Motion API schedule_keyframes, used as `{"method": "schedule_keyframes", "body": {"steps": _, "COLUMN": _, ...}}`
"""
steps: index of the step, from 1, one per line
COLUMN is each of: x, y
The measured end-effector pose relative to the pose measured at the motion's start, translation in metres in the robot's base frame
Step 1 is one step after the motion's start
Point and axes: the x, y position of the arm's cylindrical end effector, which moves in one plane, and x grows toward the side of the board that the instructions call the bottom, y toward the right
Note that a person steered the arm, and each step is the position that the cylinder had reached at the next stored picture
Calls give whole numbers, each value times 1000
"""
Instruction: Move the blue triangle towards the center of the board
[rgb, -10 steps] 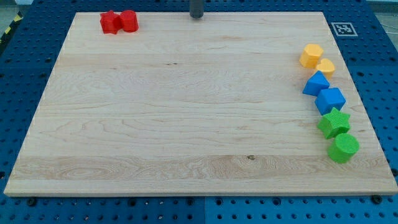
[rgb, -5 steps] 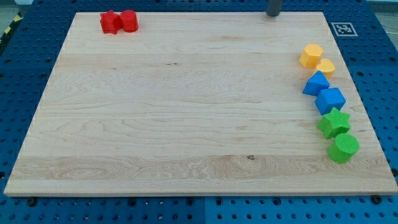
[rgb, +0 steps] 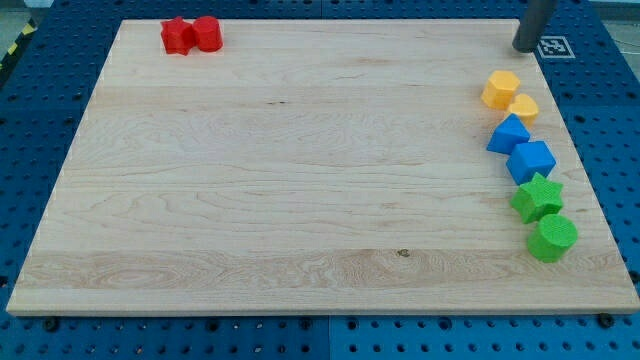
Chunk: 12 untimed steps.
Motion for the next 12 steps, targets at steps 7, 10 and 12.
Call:
{"method": "schedule_keyframes", "body": {"steps": 7, "x": 183, "y": 14}}
{"method": "schedule_keyframes", "body": {"steps": 10, "x": 166, "y": -32}}
{"method": "schedule_keyframes", "body": {"steps": 12, "x": 167, "y": -55}}
